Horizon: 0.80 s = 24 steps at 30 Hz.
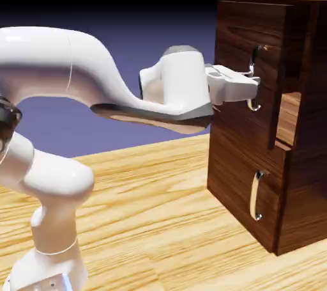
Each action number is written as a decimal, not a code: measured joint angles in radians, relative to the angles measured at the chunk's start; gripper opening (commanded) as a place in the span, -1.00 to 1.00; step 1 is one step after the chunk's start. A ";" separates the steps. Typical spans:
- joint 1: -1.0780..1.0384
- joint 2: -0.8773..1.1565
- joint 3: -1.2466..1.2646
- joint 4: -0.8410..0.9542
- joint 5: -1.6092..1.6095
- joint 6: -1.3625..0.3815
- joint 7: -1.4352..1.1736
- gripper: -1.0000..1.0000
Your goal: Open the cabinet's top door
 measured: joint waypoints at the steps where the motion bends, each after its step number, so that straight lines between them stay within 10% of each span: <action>1: -0.036 -0.001 0.035 -0.019 0.022 -0.010 0.000 -1.00; 24: -0.713 -0.204 0.799 -0.313 0.704 -0.105 -0.133 -1.00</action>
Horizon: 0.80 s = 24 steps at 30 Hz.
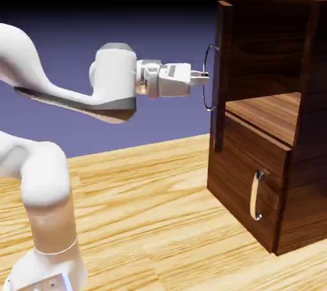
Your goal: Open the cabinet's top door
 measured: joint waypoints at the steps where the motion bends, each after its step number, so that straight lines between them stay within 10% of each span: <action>1: -0.002 -0.017 0.021 -0.012 0.043 -0.017 -0.024 -1.00; 24: 0.320 -0.007 0.386 0.018 0.635 -0.804 -0.198 -1.00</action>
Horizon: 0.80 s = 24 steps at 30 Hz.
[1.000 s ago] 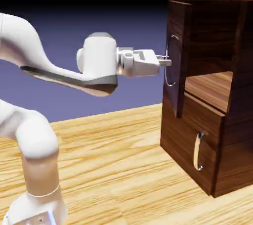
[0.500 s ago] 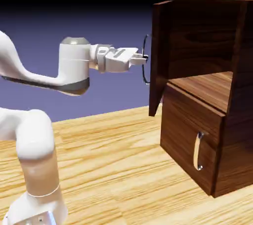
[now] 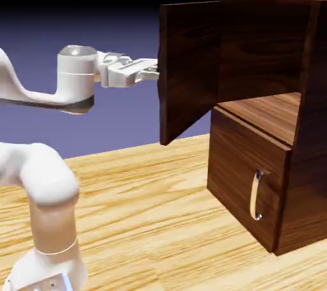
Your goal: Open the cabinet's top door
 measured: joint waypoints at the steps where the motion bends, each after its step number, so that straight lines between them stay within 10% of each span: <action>1: -0.013 0.010 0.036 0.016 0.034 -0.027 -0.001 -1.00; 7: -0.226 -0.097 0.179 0.015 0.178 0.120 -0.074 -1.00; 24: -0.677 0.080 0.767 0.563 0.551 -0.508 -0.088 -1.00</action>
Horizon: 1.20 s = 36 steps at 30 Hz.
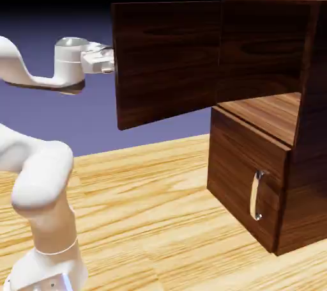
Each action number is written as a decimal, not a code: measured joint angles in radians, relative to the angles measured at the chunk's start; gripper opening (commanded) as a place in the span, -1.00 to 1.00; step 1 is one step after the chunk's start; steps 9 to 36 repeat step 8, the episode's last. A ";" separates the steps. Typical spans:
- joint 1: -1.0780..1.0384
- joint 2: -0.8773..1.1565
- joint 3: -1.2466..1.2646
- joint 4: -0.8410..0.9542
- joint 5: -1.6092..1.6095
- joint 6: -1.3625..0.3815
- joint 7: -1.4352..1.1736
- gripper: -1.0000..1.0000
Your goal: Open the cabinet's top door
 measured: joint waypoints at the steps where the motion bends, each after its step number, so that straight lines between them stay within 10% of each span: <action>1: -0.036 0.001 0.029 0.035 0.013 -0.028 -0.004 -1.00; 7: -0.253 -0.025 0.176 0.246 0.079 -0.183 -0.044 -1.00; 8: -0.266 -0.027 0.184 0.259 0.082 -0.192 -0.047 1.00; 36: -0.266 -0.027 0.184 0.259 0.082 -0.192 -0.047 1.00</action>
